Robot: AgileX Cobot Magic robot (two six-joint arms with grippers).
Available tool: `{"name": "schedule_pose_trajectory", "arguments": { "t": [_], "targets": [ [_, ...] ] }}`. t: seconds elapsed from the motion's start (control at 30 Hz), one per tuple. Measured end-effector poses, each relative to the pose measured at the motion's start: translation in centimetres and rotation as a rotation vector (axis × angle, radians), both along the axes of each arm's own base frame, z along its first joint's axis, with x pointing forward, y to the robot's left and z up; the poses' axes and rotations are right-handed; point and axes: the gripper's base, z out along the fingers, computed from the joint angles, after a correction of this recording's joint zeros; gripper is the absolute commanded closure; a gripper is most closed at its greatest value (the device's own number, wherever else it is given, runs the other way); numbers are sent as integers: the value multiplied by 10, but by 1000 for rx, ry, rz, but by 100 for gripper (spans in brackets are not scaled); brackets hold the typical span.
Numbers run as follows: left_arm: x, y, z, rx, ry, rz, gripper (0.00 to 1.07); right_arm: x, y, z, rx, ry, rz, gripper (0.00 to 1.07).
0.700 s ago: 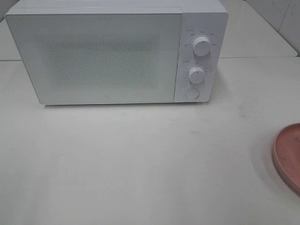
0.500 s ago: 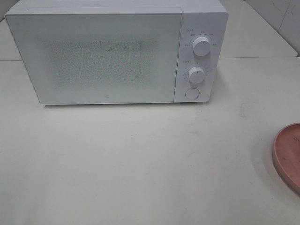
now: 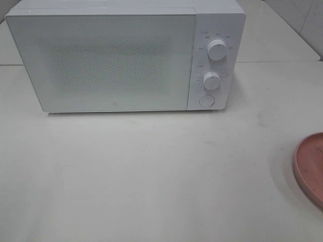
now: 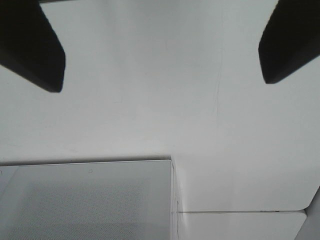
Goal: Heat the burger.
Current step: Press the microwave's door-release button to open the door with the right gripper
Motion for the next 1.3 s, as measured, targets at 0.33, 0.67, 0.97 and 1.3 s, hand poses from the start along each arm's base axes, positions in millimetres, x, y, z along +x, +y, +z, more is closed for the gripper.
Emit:
{"name": "schedule_pose_trajectory", "arguments": {
  "t": [0.33,0.67,0.97,1.3],
  "targets": [
    [0,0,0,0,0,0,3,11,0,21,-1,-22,2,31],
    [0,0,0,0,0,0,3,39,1,30,-2,-61,7,31],
    [0,0,0,0,0,0,3,63,2,38,-3,-111,11,31],
    [0,0,0,0,0,0,3,97,4,41,-4,-123,17,31]
  ]
}}
